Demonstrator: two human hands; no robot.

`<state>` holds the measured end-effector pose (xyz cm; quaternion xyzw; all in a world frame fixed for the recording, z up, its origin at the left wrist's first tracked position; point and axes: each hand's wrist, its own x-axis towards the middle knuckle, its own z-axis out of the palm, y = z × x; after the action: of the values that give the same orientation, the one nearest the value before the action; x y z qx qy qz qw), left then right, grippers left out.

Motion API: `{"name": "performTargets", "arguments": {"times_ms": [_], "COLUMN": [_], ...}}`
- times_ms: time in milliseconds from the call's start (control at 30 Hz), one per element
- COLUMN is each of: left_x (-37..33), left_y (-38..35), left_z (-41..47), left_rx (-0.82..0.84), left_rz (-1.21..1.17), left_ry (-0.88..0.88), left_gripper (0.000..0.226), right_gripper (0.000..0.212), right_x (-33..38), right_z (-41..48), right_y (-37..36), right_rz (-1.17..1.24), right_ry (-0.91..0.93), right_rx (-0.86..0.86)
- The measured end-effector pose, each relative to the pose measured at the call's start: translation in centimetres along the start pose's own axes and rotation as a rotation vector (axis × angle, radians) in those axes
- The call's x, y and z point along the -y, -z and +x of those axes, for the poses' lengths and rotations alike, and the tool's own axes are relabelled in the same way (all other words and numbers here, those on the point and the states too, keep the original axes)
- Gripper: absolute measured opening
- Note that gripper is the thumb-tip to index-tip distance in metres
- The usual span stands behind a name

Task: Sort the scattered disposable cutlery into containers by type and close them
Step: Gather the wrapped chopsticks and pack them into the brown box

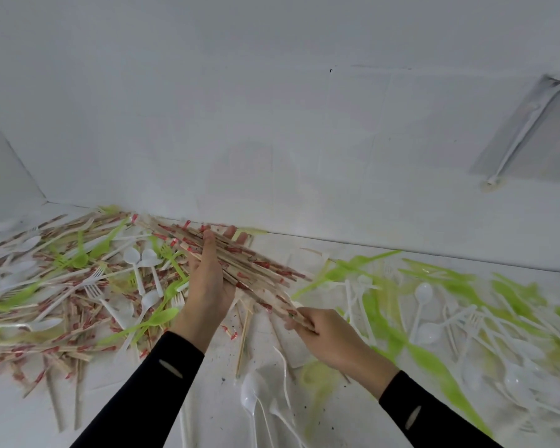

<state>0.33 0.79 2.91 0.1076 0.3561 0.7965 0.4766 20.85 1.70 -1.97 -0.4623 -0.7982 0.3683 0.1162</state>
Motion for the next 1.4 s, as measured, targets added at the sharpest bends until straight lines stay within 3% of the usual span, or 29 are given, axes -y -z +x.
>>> {"name": "performTargets", "arguments": {"times_ms": [100,200,300,467,567,700,767,867,1000,1100,1233,1300,1400], "left_x": [-0.9,-1.0,-0.4,0.1,0.3,1.4,1.6,0.3,-2.6,-3.5,-3.4,-3.4,-3.2], "left_y": [1.0,1.5,1.0,-0.4,-1.0,-0.7,0.5,2.7,5.5,6.9,7.4,7.9,8.4], "left_z": [1.1,1.4,0.7,-0.8,-1.5,-2.2,-2.5,-2.2,-0.8,-0.7,-1.1,-1.2,-0.9], "left_rx": [-0.024,0.032,0.030,0.079,0.115,0.017,-0.010,-0.102,-0.255,-0.215,-0.119,-0.074,-0.026], "left_rz": [-0.085,-0.109,-0.088,0.061,0.082,0.092,0.148,0.210,0.361,0.669,0.993,1.054,1.058], "left_ry": [-0.015,0.027,0.058,0.064,0.003,-0.034,0.016,-0.014,-0.084,-0.052,-0.009,0.015,0.069], "left_gripper": [0.032,0.014,0.022,0.021,0.019,0.021,0.025,0.015,0.018,0.025,0.028,0.028,0.022], "right_gripper": [0.018,0.024,0.028,0.029,0.026,0.025,0.025,0.020,0.028,0.036,0.024,0.017,0.026], "right_x": [-2.8,-3.9,-2.9,0.3,2.3,5.2,5.4,3.5,0.7,-0.1,0.2,0.1,0.0], "right_z": [-0.3,-0.2,0.6,1.6,2.2,2.0,2.4,3.8,5.1,5.6,6.1,6.3,6.6], "right_y": [1.5,3.5,4.9,4.8,2.7,-0.8,-1.7,-1.8,-3.6,-5.6,-6.1,-5.6,-4.6], "right_rz": [0.108,0.222,0.378,0.483,0.394,0.516,0.455,0.175,-0.180,-0.284,-0.278,-0.171,0.005], "right_ry": [-0.117,-0.183,-0.147,0.009,0.053,0.048,0.056,-0.038,-0.200,-0.192,-0.193,-0.228,-0.250], "right_rx": [-0.036,-0.223,-0.339,-0.236,-0.204,-0.130,-0.158,-0.220,-0.047,0.017,0.019,-0.012,-0.144]}}
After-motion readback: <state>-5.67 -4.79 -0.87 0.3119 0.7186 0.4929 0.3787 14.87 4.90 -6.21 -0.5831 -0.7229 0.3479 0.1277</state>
